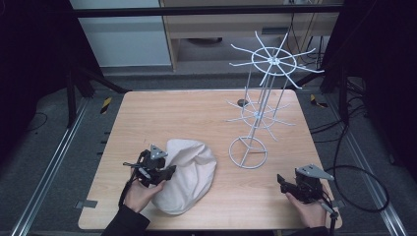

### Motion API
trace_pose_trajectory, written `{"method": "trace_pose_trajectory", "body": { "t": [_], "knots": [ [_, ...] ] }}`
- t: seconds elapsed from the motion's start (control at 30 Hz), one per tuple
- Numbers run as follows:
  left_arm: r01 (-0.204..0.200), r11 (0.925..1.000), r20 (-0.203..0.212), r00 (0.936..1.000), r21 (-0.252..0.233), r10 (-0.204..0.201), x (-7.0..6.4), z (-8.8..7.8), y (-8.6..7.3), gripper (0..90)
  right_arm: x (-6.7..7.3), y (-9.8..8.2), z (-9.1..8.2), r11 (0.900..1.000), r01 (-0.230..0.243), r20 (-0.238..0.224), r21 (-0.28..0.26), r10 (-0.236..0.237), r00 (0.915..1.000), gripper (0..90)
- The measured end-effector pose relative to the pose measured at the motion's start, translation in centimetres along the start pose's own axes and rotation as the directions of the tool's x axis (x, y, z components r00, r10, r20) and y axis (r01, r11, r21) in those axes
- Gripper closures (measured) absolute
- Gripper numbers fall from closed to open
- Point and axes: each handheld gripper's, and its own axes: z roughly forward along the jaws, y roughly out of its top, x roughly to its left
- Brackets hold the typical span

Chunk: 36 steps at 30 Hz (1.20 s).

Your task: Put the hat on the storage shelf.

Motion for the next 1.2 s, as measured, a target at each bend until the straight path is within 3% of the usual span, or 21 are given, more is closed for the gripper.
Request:
{"method": "trace_pose_trajectory", "body": {
  "t": [0.4, 0.57, 0.9, 1.07, 1.2],
  "knots": [
    [0.041, 0.9987, 0.045, 0.9981, 0.031, -0.042, 0.3, 0.6, -0.2, 85.6, 0.0, 0.0, 0.2, 1.000, 0.003, -0.008, 0.009, -0.003, 1.0000, 29.6],
    [0.053, 0.9981, 0.056, 0.9970, 0.032, -0.054, 0.4, 0.6, -0.2, 87.6, 0.0, 0.0, 0.2, 1.000, 0.003, -0.008, 0.012, -0.003, 1.0000, 29.6],
    [0.081, 0.9959, 0.091, 0.9929, -0.042, -0.077, 0.6, -0.9, -0.1, 88.2, 0.1, 0.0, 0.3, 1.000, -0.002, -0.011, 0.020, 0.003, 0.9999, 29.5],
    [0.079, 0.9916, 0.109, 0.9917, -0.102, -0.068, 0.3, -2.2, 0.1, 88.3, 0.0, 0.0, 0.2, 1.000, -0.001, -0.014, 0.020, 0.002, 0.9999, 29.5],
    [0.074, 0.9895, 0.117, 0.9914, -0.124, -0.060, 0.2, -2.9, 0.2, 88.4, 0.0, -0.1, 0.2, 1.000, 0.000, -0.014, 0.021, 0.000, 0.9999, 29.5]
  ]
}}
